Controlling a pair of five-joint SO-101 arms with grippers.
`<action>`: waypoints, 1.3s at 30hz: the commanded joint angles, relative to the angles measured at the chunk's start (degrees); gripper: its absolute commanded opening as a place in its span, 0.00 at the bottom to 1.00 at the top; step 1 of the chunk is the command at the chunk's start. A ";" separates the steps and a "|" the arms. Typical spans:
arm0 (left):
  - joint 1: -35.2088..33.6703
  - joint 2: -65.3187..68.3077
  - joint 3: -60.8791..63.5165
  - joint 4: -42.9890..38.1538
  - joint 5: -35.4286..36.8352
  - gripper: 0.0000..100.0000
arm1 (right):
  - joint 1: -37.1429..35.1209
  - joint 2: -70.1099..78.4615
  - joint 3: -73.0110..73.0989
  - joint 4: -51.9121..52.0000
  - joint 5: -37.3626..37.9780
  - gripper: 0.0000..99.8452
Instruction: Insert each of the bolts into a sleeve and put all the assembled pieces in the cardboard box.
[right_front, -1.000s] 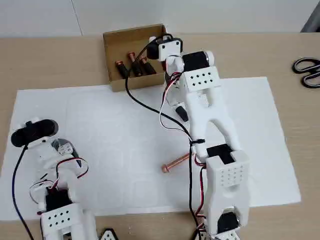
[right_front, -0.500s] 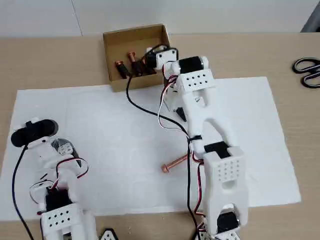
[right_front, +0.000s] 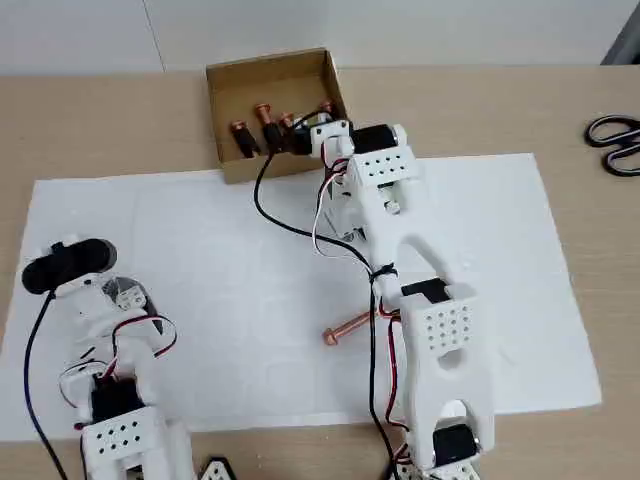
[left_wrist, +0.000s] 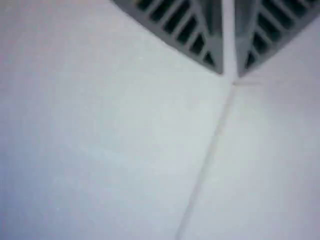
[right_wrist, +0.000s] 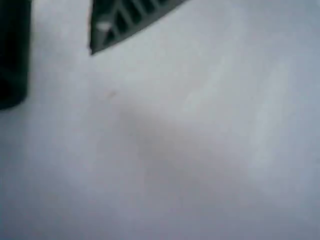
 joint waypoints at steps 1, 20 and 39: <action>-0.09 -0.70 -0.40 -1.23 0.35 0.01 | 0.22 0.75 -0.18 -0.66 0.44 0.28; -0.09 -0.70 -0.40 -1.23 0.35 0.01 | 0.40 2.33 -0.26 -4.09 0.35 0.02; 4.40 -0.70 -0.31 -1.23 0.18 0.01 | 3.82 -24.84 2.81 4.88 0.44 0.00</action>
